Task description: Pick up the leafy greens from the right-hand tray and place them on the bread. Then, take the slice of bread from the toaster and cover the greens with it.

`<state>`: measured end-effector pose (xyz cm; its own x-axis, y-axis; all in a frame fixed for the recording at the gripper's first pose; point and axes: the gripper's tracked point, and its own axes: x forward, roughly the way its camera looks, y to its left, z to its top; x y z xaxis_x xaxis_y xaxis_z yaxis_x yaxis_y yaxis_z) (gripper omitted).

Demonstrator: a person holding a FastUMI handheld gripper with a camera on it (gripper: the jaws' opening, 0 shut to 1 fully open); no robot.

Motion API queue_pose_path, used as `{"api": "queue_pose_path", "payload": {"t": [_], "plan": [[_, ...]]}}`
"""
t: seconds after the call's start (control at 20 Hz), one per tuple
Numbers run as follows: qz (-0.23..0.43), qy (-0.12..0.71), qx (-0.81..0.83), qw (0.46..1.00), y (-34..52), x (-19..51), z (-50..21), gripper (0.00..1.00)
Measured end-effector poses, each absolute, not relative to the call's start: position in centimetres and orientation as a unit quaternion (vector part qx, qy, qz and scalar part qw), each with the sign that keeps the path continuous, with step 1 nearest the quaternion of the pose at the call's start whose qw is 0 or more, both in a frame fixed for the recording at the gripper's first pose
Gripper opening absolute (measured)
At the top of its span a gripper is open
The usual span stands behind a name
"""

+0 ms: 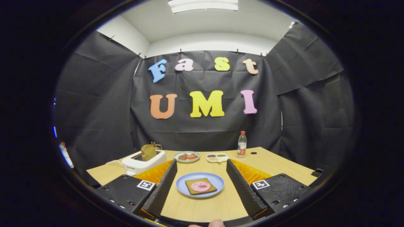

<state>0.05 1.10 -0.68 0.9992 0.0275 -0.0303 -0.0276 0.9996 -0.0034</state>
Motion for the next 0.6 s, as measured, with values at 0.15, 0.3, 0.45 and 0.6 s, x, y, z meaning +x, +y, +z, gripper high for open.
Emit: {"api": "queue_pose_path", "payload": {"t": [0.15, 0.3, 0.45, 0.6], "plan": [[0.013, 0.016, 0.000, 1.000, 0.8, 0.2, -0.9, 0.95], [0.014, 0.025, 0.003, 1.000, 0.2, 0.4, -1.8, 0.95], [0.009, 0.038, 0.000, 0.999, -1.5, 0.5, -3.0, 0.95], [-0.001, 0.048, -0.005, 0.999, -4.3, 0.5, -4.5, 0.95]]}}
